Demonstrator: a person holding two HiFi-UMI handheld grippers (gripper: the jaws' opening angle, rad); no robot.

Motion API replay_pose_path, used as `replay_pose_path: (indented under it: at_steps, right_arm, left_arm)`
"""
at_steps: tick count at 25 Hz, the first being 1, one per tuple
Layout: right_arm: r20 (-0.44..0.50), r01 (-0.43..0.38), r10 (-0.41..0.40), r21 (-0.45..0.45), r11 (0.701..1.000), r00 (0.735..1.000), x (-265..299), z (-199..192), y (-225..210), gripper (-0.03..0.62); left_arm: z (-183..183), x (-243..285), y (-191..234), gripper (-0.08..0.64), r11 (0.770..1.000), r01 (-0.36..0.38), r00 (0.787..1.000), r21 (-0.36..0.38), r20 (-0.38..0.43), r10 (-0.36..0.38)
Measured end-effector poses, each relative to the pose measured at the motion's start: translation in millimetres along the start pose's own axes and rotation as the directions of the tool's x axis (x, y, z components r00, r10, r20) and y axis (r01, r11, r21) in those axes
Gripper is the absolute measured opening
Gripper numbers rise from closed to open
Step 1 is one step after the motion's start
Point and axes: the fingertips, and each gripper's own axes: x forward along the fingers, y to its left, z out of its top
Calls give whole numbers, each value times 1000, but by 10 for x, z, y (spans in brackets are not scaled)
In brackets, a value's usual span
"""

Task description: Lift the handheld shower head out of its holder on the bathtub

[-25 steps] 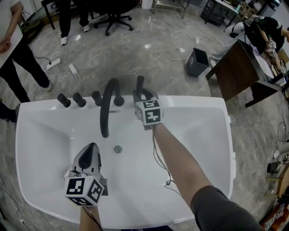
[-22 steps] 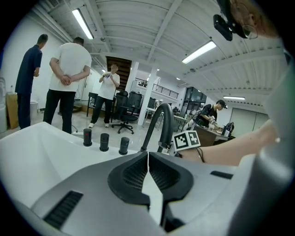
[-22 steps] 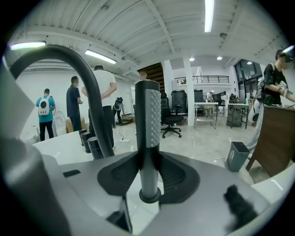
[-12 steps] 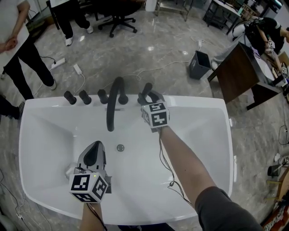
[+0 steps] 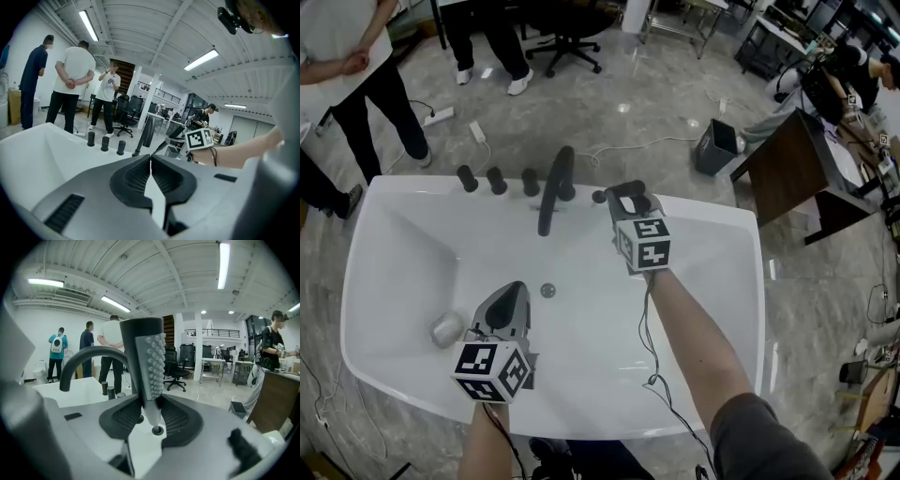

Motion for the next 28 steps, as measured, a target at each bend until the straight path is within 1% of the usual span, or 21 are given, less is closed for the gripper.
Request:
replay_pose_path:
  at_steps: [5,10,13,17,19,23,28]
  right_arm:
    - [36,25,-25,10,1000,999,-418,237,79,140]
    - [78,55,-59,49,997,995,-937,435,270,140]
    - [103,66,-69,29,997,992,-1296,585,448,140]
    - [145,86,-86,10,996,986,-1803,794,707,140]
    - [154,91,-91,7,996,984,-2063,860,848,140]
    - [154,116,-117,20,993,981,-2544,929,1091,140]
    - [174,149,-152,33,988,973,-3074,1003,1382,140]
  left_arm:
    - [101,-271,-105,17,1000,27,999,3,18,-27]
    - [140,-668,-186,17,998,61,998,4,30,-61]
    - [125,-952,-233,17,997,81,996,3,27,-81]
    - [136,-1343,-284,17,994,105,994,37,24,-106]
    - [144,-1573,-316,17,993,111,993,42,22,-112]
    - [205,-1997,-403,17,990,134,990,49,30,-135]
    - [305,-2441,-513,17,980,176,982,90,57,-181]
